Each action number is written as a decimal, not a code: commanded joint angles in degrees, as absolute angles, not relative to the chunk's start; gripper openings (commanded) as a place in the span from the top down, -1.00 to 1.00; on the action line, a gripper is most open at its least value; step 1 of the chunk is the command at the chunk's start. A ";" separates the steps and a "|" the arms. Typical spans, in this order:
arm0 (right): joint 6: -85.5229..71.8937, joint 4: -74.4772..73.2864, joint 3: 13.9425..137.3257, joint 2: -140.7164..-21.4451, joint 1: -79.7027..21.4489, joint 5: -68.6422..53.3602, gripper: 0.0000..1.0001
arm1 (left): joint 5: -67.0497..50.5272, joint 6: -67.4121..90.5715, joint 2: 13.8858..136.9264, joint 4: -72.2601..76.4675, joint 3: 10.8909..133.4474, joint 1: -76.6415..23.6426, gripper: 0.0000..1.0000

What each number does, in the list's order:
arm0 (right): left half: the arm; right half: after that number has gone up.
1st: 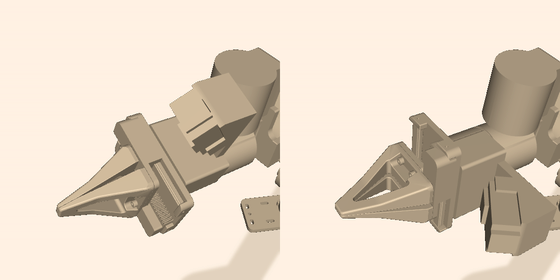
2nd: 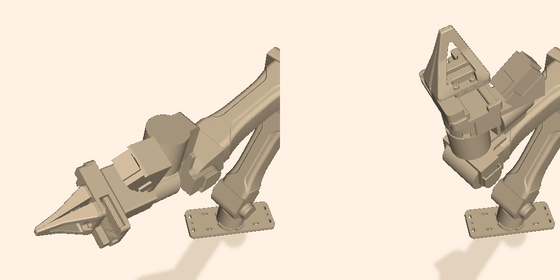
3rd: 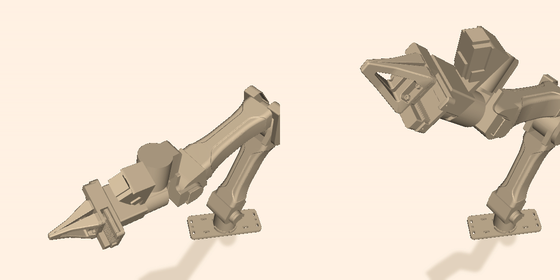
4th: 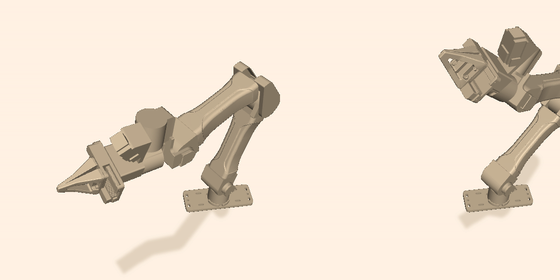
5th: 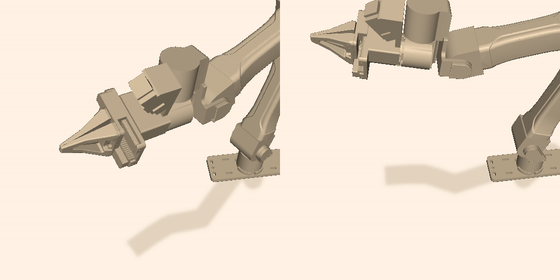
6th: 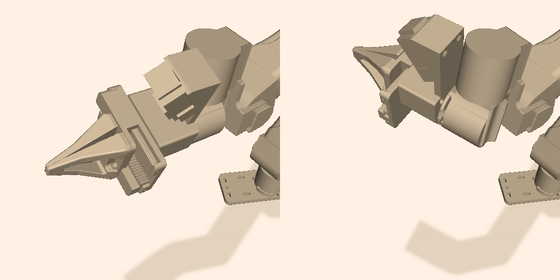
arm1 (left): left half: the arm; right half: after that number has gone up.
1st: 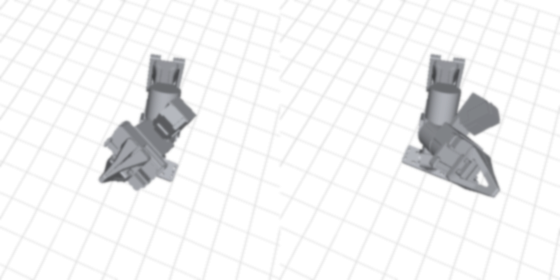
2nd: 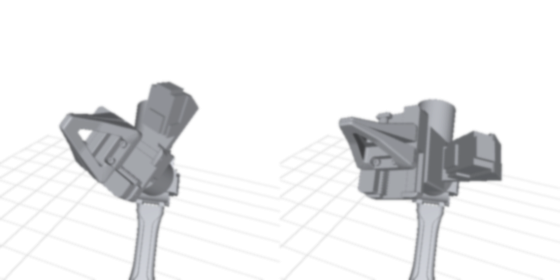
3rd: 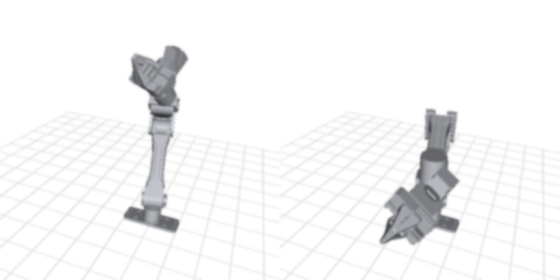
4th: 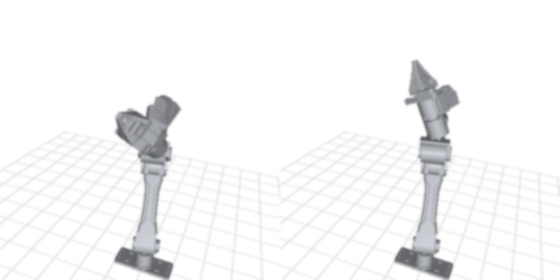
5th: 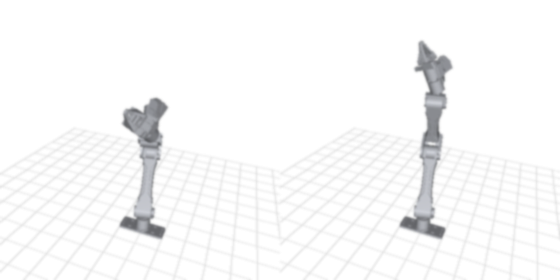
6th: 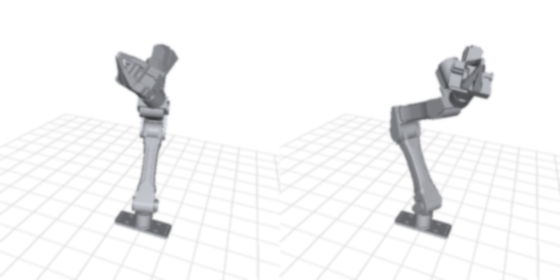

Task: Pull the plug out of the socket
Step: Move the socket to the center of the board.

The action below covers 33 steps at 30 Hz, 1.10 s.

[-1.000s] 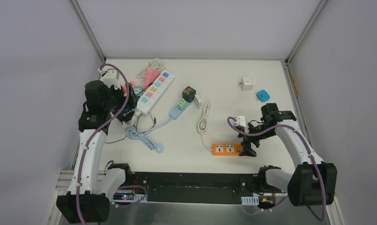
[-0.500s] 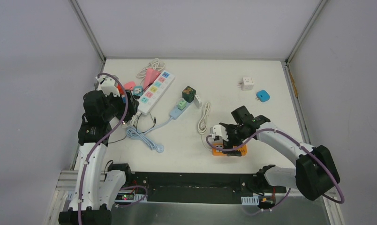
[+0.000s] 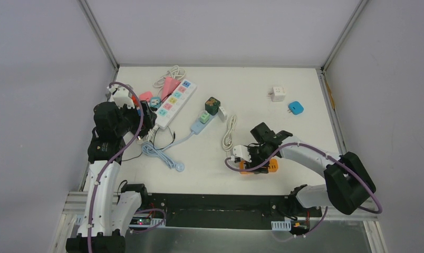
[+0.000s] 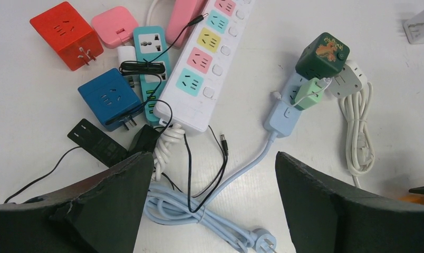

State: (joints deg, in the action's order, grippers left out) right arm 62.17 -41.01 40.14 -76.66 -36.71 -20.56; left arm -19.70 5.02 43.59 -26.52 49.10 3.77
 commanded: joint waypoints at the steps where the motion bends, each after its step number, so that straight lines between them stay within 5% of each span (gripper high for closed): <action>1: 60.79 -40.44 41.13 -77.50 -36.99 -19.05 -0.18 | -20.83 5.64 43.14 -24.31 49.71 3.60 -0.76; 8: 57.40 -42.00 43.39 -75.98 -31.20 -19.56 0.51 | -21.00 5.76 43.16 -24.33 49.68 3.60 -0.77; 17: 52.56 -40.29 44.88 -73.59 -11.26 -16.78 0.91 | -21.60 6.00 43.20 -24.20 49.81 3.60 -0.77; 27: 43.37 -33.70 46.53 -77.59 13.94 -8.64 0.95 | -23.09 6.65 43.29 -24.07 49.88 3.60 -0.77; 33: 39.77 -29.42 46.02 -78.47 20.83 -5.25 0.85 | -23.70 6.89 43.13 -23.82 49.76 3.60 -0.78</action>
State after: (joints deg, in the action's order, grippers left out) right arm 44.25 -34.68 44.75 -78.56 18.17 -9.08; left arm -22.24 5.96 43.62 -26.52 49.10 3.79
